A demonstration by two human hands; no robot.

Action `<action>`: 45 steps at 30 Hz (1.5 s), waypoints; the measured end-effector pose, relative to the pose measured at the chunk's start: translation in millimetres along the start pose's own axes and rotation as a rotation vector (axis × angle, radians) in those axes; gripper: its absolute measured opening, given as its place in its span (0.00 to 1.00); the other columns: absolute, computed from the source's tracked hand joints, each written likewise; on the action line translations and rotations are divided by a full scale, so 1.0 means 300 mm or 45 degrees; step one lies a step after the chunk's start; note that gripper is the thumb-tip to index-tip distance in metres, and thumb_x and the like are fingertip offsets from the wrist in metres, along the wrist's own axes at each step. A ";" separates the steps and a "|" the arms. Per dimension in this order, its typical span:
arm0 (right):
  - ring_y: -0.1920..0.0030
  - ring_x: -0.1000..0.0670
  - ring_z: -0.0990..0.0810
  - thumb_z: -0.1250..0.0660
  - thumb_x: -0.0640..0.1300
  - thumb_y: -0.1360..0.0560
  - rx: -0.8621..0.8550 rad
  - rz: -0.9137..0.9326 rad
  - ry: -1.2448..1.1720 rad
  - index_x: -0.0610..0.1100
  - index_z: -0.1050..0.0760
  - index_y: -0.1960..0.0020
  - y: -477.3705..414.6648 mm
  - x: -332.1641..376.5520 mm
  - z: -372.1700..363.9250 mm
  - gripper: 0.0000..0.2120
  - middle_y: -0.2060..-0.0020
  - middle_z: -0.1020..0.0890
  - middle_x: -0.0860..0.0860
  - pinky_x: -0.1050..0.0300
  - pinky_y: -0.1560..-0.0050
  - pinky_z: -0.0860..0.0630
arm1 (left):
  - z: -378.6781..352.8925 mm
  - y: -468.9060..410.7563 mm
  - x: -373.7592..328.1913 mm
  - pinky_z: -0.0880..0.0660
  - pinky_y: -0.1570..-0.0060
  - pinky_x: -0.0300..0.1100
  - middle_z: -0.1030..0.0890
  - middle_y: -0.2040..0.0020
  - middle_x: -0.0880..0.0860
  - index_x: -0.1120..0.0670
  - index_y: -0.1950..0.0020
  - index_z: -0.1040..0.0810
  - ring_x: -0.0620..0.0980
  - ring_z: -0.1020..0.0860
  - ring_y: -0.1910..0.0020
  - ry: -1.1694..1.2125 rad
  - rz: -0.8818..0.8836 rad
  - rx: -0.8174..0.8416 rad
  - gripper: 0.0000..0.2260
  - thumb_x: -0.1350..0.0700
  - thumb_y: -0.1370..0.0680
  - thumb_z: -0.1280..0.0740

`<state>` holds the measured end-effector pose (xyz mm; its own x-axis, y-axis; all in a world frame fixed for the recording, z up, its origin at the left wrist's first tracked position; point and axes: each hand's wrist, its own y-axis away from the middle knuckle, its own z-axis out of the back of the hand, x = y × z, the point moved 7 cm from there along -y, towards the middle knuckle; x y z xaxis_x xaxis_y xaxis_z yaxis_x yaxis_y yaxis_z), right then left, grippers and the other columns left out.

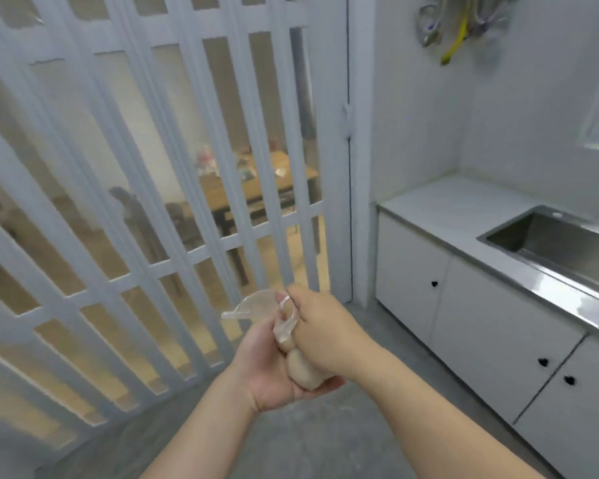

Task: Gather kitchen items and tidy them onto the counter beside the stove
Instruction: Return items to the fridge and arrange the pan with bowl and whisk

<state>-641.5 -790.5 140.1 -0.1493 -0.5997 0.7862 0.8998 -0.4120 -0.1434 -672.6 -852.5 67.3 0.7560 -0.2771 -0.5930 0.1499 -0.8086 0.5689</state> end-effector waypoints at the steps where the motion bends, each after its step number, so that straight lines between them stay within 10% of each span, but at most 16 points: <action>1: 0.57 0.45 0.23 0.40 0.49 0.20 -0.047 -0.037 -0.012 0.54 0.37 0.62 -0.008 -0.037 0.042 0.12 0.61 0.23 0.50 0.50 0.58 0.27 | -0.032 -0.040 -0.013 0.36 0.31 0.63 0.19 0.37 0.58 0.52 0.43 0.16 0.61 0.21 0.40 -0.025 0.019 0.007 0.27 0.33 0.29 0.35; 19: 0.54 0.44 0.21 0.43 0.42 0.21 -0.685 -0.786 0.019 0.52 0.35 0.60 -0.050 -0.734 0.682 0.10 0.55 0.19 0.47 0.51 0.55 0.25 | -0.542 -0.895 -0.049 0.29 0.41 0.54 0.16 0.45 0.59 0.56 0.50 0.13 0.60 0.16 0.49 -0.044 0.344 0.301 0.20 0.46 0.20 0.42; 29: 0.47 0.44 0.23 0.45 0.35 0.27 -1.102 -1.306 0.222 0.49 0.28 0.44 0.060 -0.947 0.902 0.16 0.48 0.20 0.47 0.54 0.52 0.28 | -0.776 -1.253 0.050 0.24 0.48 0.58 0.18 0.42 0.63 0.61 0.37 0.24 0.63 0.20 0.41 -0.426 0.828 0.493 0.20 0.47 0.19 0.41; 39: 0.44 0.43 0.22 0.44 0.40 0.24 -1.419 -1.668 0.209 0.49 0.28 0.39 0.401 -0.959 0.976 0.16 0.42 0.19 0.47 0.49 0.45 0.24 | -1.018 -1.286 0.372 0.27 0.49 0.45 0.19 0.50 0.56 0.58 0.48 0.17 0.55 0.23 0.51 -1.003 1.167 0.762 0.14 0.57 0.32 0.30; 42: 0.45 0.44 0.22 0.45 0.39 0.25 -1.499 -1.740 0.184 0.49 0.28 0.41 0.533 -0.969 0.985 0.15 0.44 0.19 0.47 0.50 0.48 0.24 | -1.104 -1.219 0.503 0.21 0.61 0.45 0.15 0.58 0.56 0.59 0.64 0.13 0.56 0.18 0.58 -1.164 1.299 0.883 0.15 0.58 0.25 0.38; 45: 0.44 0.46 0.22 0.45 0.39 0.25 -1.640 -1.810 0.141 0.51 0.27 0.39 0.693 -0.991 1.005 0.18 0.42 0.20 0.50 0.51 0.46 0.25 | -1.209 -1.184 0.634 0.18 0.56 0.47 0.15 0.54 0.57 0.60 0.57 0.14 0.57 0.16 0.57 -1.269 1.324 0.924 0.16 0.59 0.22 0.41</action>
<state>-286.4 -491.1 57.9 -0.4600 0.5713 0.6797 -0.6824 -0.7173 0.1410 -351.0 -429.8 -40.9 -0.4052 -0.8107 -0.4226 -0.6747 -0.0468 0.7366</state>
